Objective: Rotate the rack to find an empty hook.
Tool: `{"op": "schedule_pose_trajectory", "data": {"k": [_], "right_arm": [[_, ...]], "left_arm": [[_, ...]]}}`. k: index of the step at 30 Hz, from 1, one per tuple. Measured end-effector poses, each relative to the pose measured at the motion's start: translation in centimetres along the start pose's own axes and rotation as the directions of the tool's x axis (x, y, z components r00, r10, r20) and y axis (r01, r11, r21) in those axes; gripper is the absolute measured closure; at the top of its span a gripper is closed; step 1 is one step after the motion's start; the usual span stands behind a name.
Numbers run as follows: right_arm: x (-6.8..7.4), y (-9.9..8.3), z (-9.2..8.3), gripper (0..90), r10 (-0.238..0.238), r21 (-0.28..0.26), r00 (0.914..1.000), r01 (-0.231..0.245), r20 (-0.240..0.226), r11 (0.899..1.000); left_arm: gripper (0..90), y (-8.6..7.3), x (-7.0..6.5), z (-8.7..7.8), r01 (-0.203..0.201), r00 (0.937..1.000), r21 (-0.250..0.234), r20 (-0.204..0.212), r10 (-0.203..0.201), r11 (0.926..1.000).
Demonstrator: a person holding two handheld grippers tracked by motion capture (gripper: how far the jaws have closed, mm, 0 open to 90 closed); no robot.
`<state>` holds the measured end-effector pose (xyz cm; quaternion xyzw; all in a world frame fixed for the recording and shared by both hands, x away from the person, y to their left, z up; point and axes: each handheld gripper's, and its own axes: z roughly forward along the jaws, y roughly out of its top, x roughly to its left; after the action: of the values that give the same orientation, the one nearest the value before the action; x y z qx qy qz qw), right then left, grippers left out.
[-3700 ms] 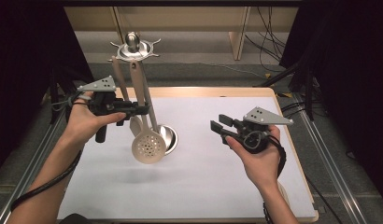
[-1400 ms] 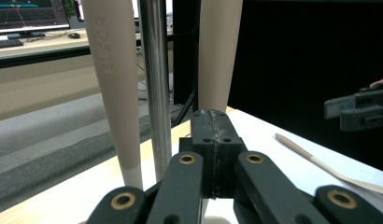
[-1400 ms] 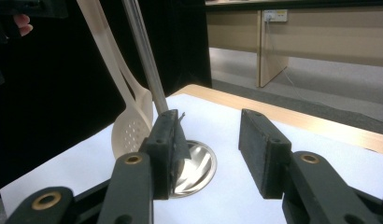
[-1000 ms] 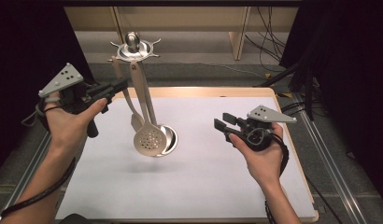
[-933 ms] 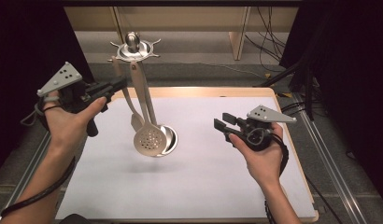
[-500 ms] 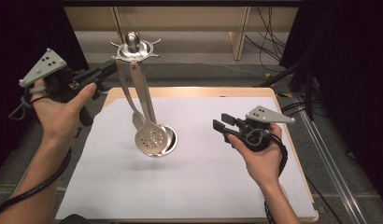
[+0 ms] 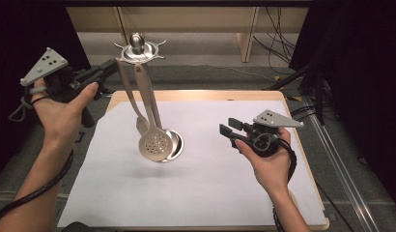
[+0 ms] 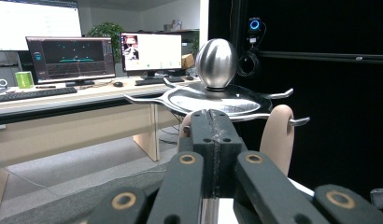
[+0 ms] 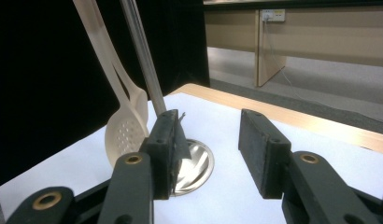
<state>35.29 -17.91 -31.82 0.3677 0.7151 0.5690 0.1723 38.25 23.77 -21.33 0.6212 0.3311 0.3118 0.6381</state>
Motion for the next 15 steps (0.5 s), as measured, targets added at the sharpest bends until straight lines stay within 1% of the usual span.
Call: {"op": "schedule_pose_trajectory", "data": {"k": [4, 6, 7, 11, 12, 14, 15], "right_arm": [[0.17, -0.03, -0.04, 58.8, 0.014, 0.005, 0.9999, -0.014, 0.003, 1.000], [0.15, -0.02, -0.03, 58.8, 0.010, 0.000, 0.9999, -0.010, -0.002, 1.000], [0.04, 0.02, -0.03, 58.8, -0.006, -0.001, 1.0000, 0.006, 0.003, 1.000], [0.04, 0.04, -0.11, 58.8, 0.001, 0.001, 1.0000, -0.001, -0.002, 1.000], [-0.03, 0.05, -0.12, 58.8, -0.007, -0.001, 1.0000, 0.007, 0.006, 1.000], [-0.03, 0.05, -0.13, 58.8, -0.005, -0.001, 1.0000, 0.005, 0.008, 1.000], [-0.04, 0.06, -0.13, 58.8, -0.006, -0.002, 0.9999, 0.006, 0.008, 1.000]], "left_arm": [[89.4, 0.00, 0.09, 0.04, -0.002, 1.0000, -0.001, -0.002, 0.002, 1.0000], [89.4, -0.01, 0.16, 0.06, 0.002, 1.0000, -0.003, -0.007, -0.002, 1.0000], [89.4, -0.01, 0.23, 0.07, 0.002, 1.0000, -0.004, -0.010, -0.002, 1.0000], [89.4, 0.04, 0.35, 0.14, 0.001, 0.9998, -0.003, -0.021, -0.002, 1.0000], [89.4, 0.06, 0.42, 0.17, -0.002, 0.9997, -0.002, -0.026, 0.002, 1.0000], [89.5, 0.07, 0.58, 0.25, 0.000, 0.9994, -0.005, -0.035, 0.000, 1.0000], [89.5, 0.12, 0.78, 0.33, -0.015, 0.9993, -0.007, -0.036, 0.014, 0.9999]]}}
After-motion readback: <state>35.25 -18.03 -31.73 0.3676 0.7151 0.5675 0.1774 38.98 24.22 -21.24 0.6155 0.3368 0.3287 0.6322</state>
